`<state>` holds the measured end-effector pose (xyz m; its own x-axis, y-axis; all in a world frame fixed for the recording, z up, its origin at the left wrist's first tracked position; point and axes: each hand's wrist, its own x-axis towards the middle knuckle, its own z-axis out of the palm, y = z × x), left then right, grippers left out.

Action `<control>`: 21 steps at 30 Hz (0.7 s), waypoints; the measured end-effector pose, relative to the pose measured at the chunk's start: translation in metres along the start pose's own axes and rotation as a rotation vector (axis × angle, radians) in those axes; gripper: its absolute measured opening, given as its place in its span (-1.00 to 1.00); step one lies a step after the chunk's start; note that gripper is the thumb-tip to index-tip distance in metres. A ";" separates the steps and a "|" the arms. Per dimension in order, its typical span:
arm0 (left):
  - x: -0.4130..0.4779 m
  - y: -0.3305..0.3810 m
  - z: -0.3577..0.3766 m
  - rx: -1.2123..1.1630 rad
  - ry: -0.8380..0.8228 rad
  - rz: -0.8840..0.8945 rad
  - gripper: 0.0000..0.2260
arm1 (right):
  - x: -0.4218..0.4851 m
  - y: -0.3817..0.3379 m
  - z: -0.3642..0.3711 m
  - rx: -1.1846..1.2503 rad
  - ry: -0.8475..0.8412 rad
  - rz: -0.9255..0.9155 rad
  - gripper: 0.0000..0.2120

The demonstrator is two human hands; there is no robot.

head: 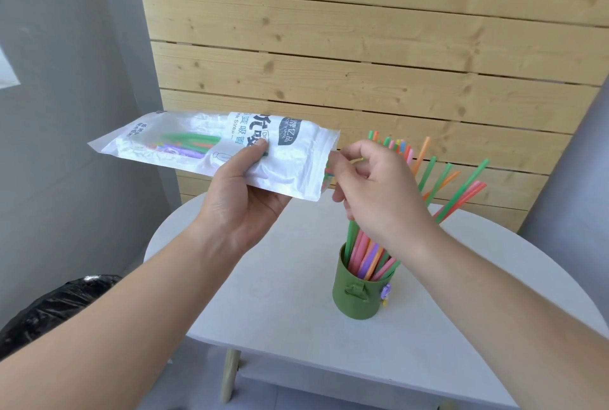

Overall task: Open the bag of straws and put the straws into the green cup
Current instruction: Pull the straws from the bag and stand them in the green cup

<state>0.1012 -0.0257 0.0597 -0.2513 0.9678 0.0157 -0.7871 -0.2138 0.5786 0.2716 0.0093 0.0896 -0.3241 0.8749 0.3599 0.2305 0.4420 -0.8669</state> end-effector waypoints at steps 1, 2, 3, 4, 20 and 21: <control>0.000 0.000 0.000 0.002 0.002 -0.002 -0.59 | 0.001 0.001 -0.001 0.009 -0.006 0.011 -0.84; 0.000 0.000 -0.001 0.001 0.011 0.003 -0.61 | 0.001 0.002 -0.002 0.021 -0.006 0.020 -0.84; 0.000 0.001 -0.001 -0.003 0.021 0.010 -0.63 | 0.001 0.003 -0.004 0.036 0.001 0.026 -0.84; 0.000 0.002 -0.001 -0.006 0.034 0.018 -0.66 | 0.001 0.003 -0.006 0.051 0.014 0.029 -0.83; -0.001 0.000 0.003 0.028 0.057 0.020 -0.72 | 0.003 0.015 -0.008 0.150 0.096 -0.020 -0.83; 0.000 0.001 0.003 0.018 0.058 0.024 -0.76 | 0.003 0.015 -0.009 0.173 0.115 -0.007 -0.83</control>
<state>0.1016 -0.0260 0.0626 -0.3027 0.9529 -0.0170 -0.7702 -0.2340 0.5933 0.2824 0.0204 0.0813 -0.2164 0.8930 0.3947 0.0644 0.4165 -0.9069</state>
